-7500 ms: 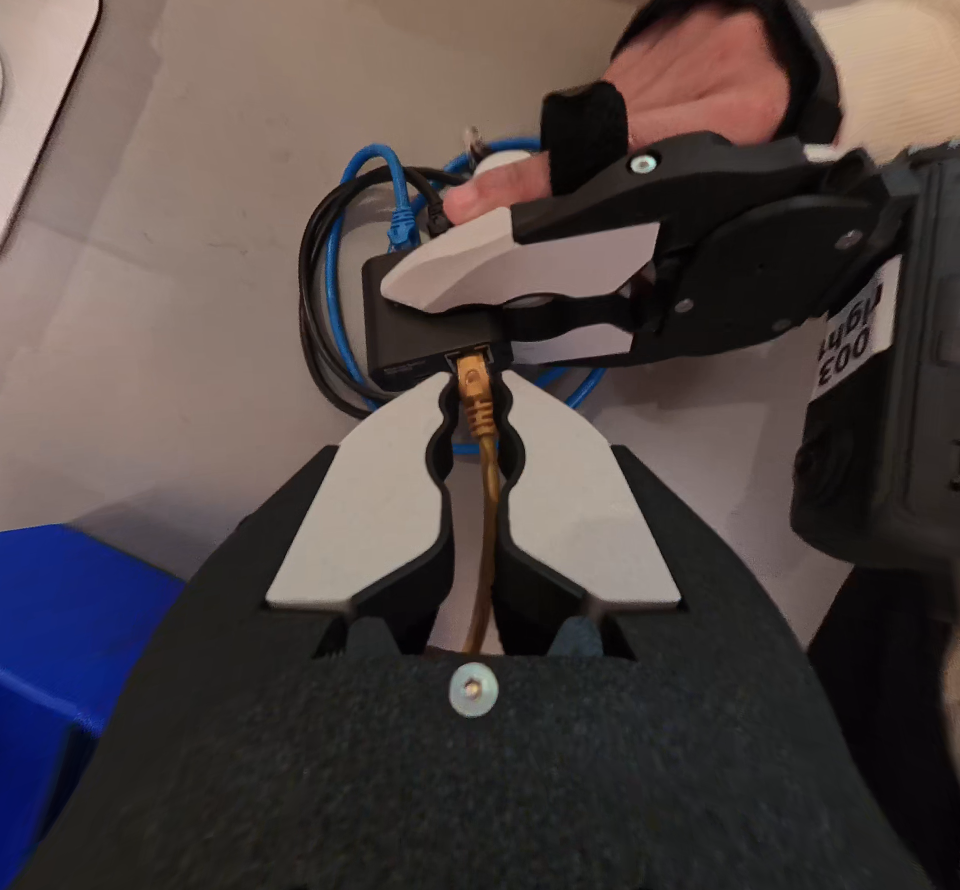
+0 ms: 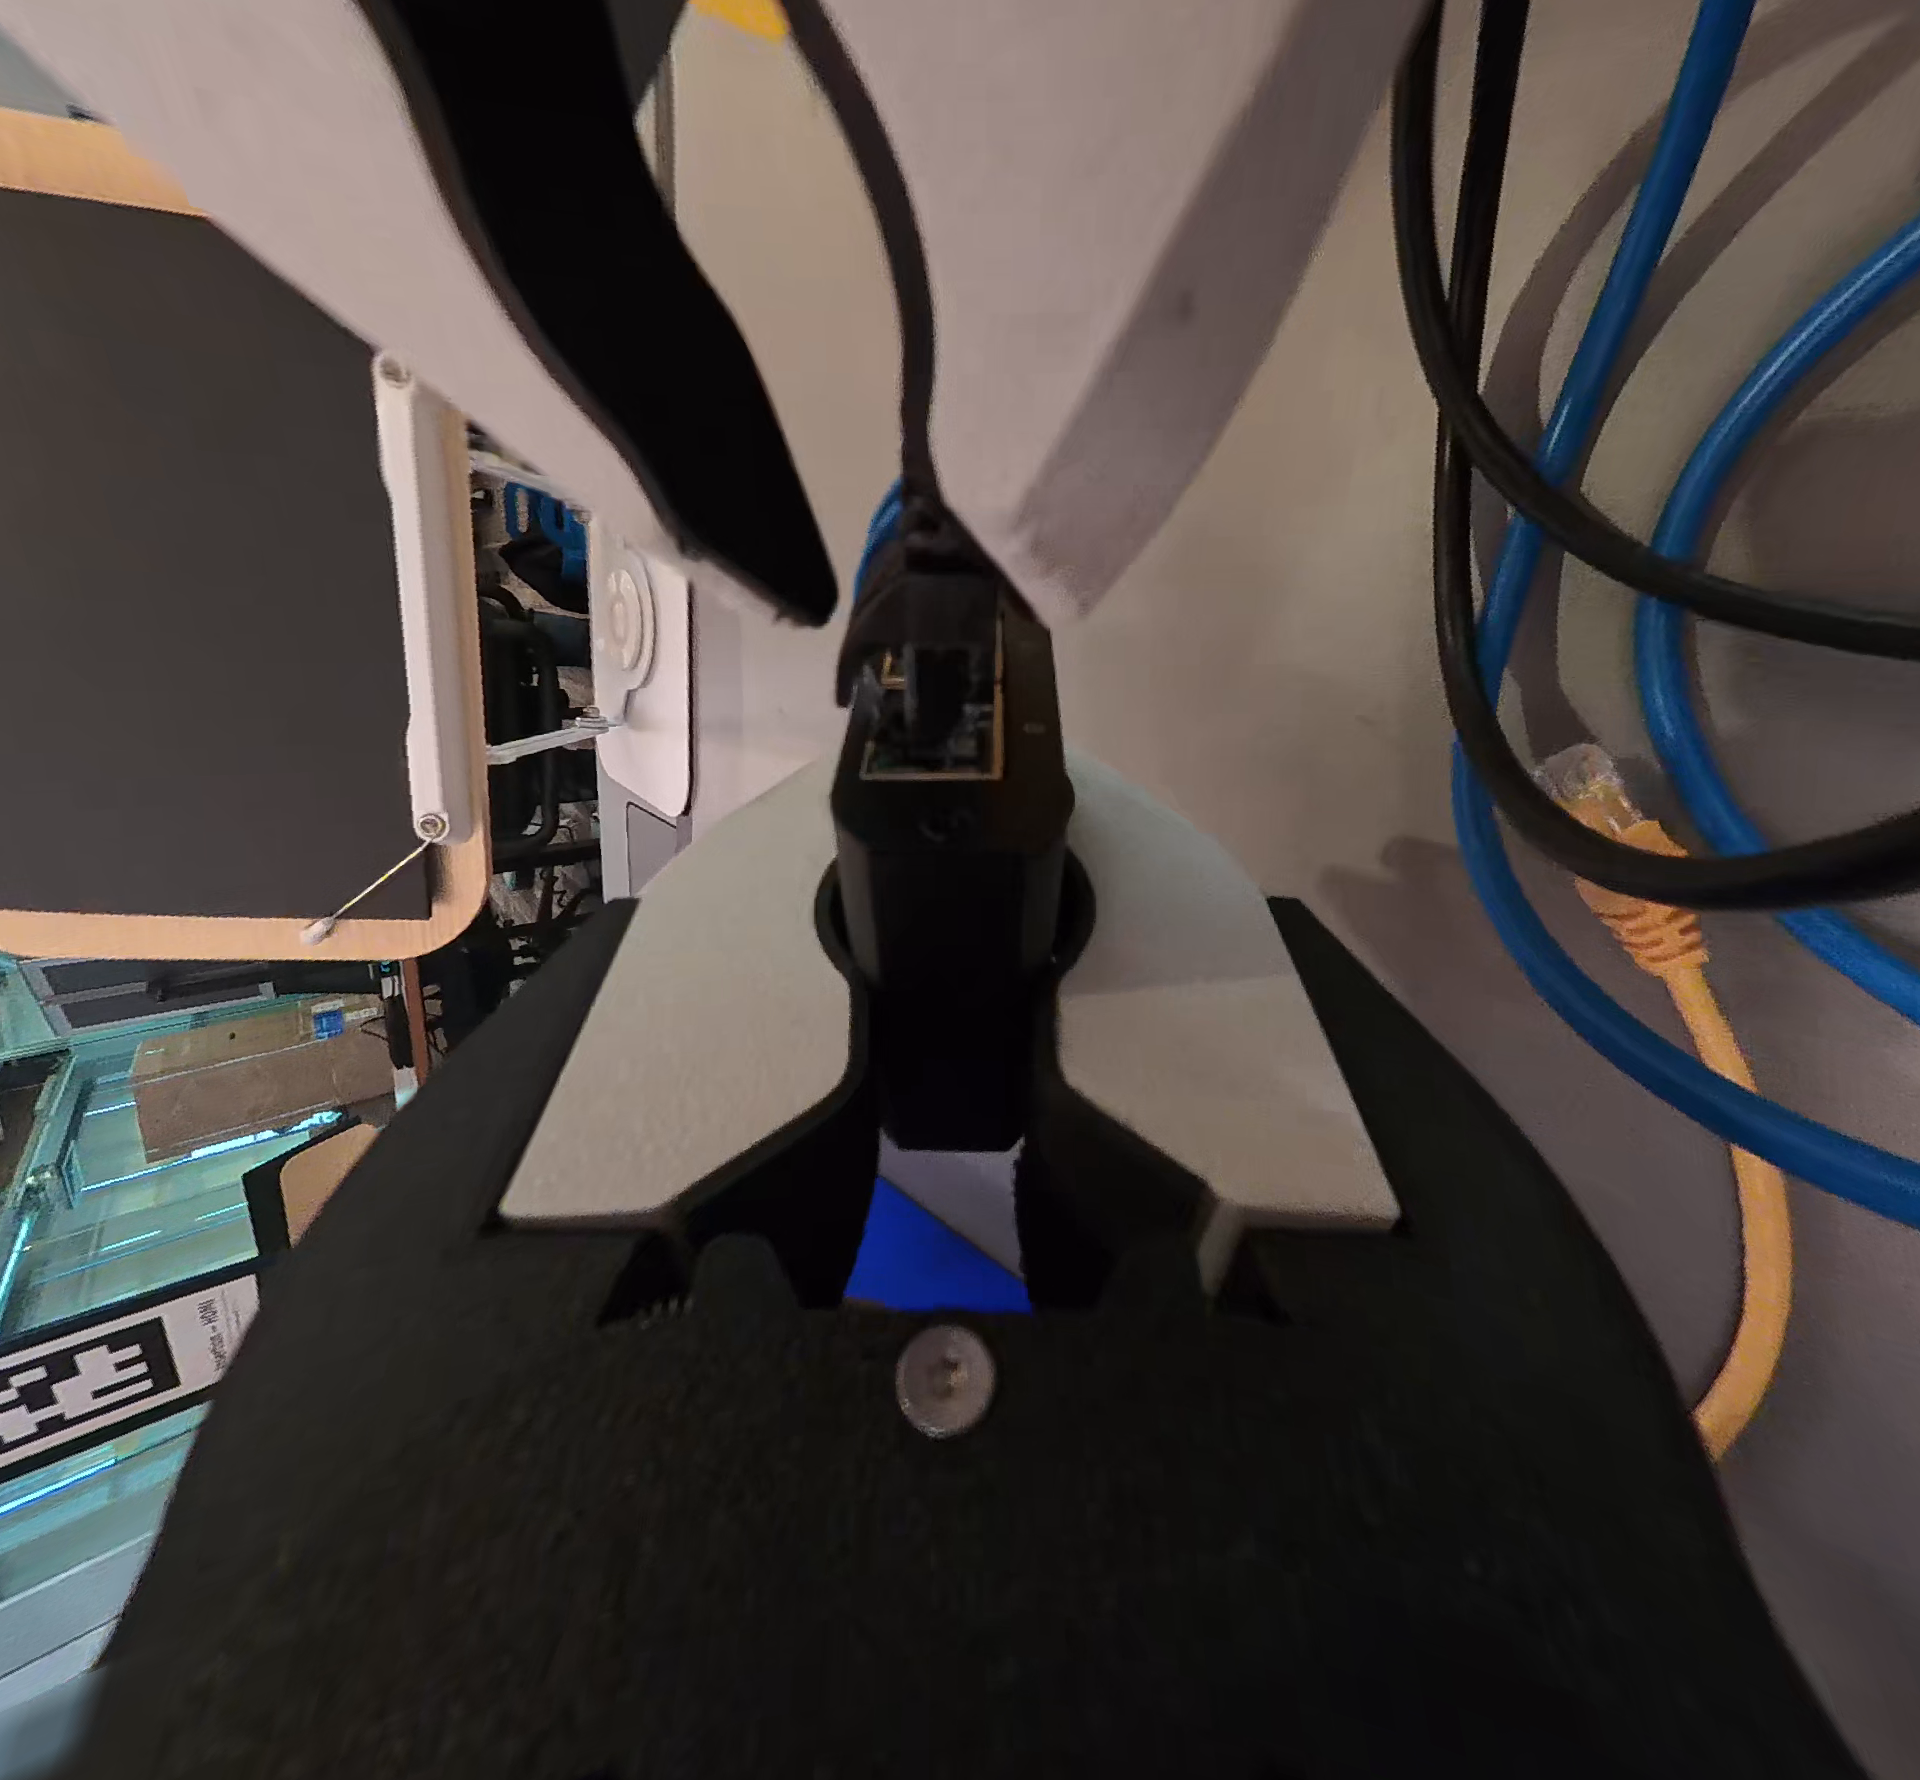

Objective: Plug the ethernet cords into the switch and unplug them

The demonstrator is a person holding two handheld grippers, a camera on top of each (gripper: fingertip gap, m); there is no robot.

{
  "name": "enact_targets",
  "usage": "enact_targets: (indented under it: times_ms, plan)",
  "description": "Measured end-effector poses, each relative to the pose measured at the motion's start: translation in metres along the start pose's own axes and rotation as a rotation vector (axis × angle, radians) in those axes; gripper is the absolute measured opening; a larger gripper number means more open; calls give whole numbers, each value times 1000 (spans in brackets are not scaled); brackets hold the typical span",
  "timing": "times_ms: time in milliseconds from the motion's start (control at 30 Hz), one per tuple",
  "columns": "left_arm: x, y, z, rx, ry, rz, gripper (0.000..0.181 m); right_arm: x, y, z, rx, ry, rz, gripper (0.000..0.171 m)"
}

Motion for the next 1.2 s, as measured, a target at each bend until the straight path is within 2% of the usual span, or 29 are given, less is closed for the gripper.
enact_targets:
  times_ms: [200, 467, 700, 833, 900, 1200]
  plan:
    - [4, -5, 2, -1, 1, 19, 29, -4, 3, 3, -16, 19, -54, 17]
    - [7, -7, 4, 31, -30, -75, 27, -5, 8, 8, -62, 77, -109, 14]
    - [4, -13, -8, -3, -277, 20, 30, -3, 7, 12, -65, 160, -145, 12]
    - [4, -11, -8, 9, -248, -63, 26, -4, 6, 14, -55, 119, -120, 12]
    - [-1, -12, -12, 9, -345, -28, 25, -2, 1, 9, -46, 105, -114, 12]
    - [9, -10, -8, -10, -365, -17, 25, -12, 6, 17, -88, 99, -149, 12]
Point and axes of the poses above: each gripper's, where its closed fingertips meet, z out along the fingers, y out of its underside, x = y × z across the jaws, the point moved 4 cm from there along -z, back along the fingers, and after that the axes turned 3 degrees about -x, right-handed, at the moved point
